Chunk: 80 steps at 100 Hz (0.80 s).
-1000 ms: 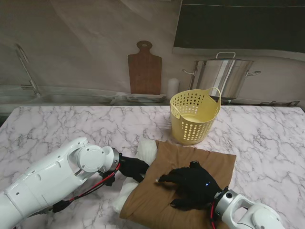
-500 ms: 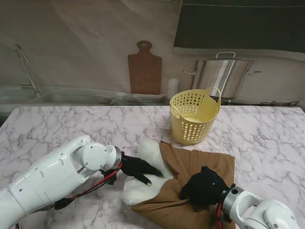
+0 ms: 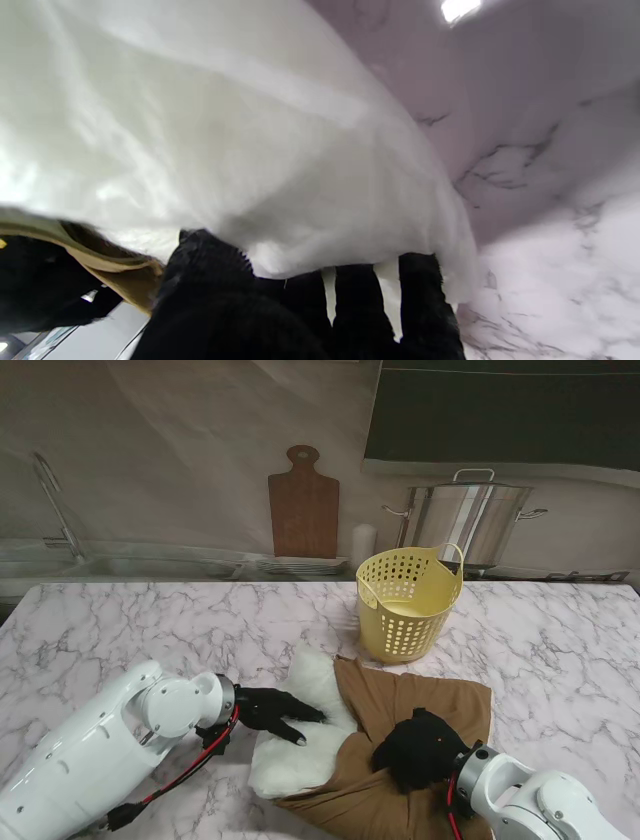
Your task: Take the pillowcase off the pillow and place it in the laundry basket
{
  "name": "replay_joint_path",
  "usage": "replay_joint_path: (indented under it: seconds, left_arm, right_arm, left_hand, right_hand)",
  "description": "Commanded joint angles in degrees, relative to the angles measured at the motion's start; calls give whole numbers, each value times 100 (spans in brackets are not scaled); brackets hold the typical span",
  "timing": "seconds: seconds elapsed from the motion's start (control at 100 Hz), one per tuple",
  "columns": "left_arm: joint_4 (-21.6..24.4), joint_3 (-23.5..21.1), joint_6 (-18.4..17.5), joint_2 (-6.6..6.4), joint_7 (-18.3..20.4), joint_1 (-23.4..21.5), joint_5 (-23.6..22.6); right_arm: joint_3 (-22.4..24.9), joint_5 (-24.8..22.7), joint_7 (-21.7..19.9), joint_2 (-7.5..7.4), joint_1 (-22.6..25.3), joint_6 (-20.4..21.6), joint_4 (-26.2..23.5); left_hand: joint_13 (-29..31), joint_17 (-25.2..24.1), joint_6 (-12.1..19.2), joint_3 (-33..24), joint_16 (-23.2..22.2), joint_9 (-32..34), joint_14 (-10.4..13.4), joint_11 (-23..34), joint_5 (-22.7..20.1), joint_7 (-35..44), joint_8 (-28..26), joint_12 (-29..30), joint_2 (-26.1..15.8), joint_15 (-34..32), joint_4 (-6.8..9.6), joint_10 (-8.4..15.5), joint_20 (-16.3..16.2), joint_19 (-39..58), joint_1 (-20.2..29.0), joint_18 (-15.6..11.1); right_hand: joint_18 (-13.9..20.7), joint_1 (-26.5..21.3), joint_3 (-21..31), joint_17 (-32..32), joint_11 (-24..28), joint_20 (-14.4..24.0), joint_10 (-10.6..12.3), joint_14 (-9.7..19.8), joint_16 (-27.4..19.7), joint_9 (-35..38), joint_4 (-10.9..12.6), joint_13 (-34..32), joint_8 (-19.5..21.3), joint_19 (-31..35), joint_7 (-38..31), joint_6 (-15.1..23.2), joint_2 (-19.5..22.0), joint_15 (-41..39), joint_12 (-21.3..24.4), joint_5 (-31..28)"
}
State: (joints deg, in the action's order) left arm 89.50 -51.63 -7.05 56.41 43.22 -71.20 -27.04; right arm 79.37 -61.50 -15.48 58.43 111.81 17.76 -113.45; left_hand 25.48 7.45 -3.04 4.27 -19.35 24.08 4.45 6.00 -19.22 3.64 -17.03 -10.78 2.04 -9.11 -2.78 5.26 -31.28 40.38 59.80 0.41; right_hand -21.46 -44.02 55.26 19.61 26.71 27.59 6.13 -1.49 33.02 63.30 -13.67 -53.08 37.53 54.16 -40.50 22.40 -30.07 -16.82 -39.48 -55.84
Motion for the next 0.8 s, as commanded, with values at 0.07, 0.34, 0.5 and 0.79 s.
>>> replay_joint_path:
  seconds: [0.07,0.34,0.5,0.79]
  left_arm:
    - [489,-719,-283,-205,-106,-780,-349]
    - [1457,-2370,-1400,47,-1626,-2249,-1092]
    - [1516,-2701,-1996,60,-1742,-2544,-372]
    - [1291,-2510,-2330,-232,-587,-2319,529]
  right_arm:
    - [-81,39,-352,-54,-84,15,138]
    - [-161,359,-484,-68,-239,20,230]
    - [-155,433,-474,-64,-262,18,252]
    - [-153,521,-468,-62,-306,9,300]
  left_hand:
    - [369,174,-433,-282,-84,298,-1503,-215,-649,302,-171,9,-59,-149,222,-1322,-128,-279,282,707]
    - [1062,562,-295,-363,-444,1225,-1520,28,-1440,781,-1047,-231,329,-547,187,-1302,-307,713,815,789]
    - [322,58,-112,-298,-145,90,-1402,-368,-680,128,-376,68,354,-22,210,-1023,115,-38,148,846]
    - [-1288,-449,-258,-298,604,-1960,-1429,-834,1077,-507,500,989,1793,589,184,-1373,582,-1781,-2153,610]
  right_hand:
    - [22,-831,698,9,4,-2,-47,241,119,107,363,-514,196,-38,-734,-260,326,-375,76,-731]
    - [33,-840,694,12,13,-13,-71,238,108,89,354,-502,222,-15,-735,-304,322,-367,113,-737]
    - [28,-835,684,7,10,-20,-78,239,102,87,351,-496,225,-13,-718,-307,329,-362,134,-715]
    - [32,-831,669,2,4,-31,-83,230,93,81,353,-487,229,-7,-692,-317,341,-355,162,-697]
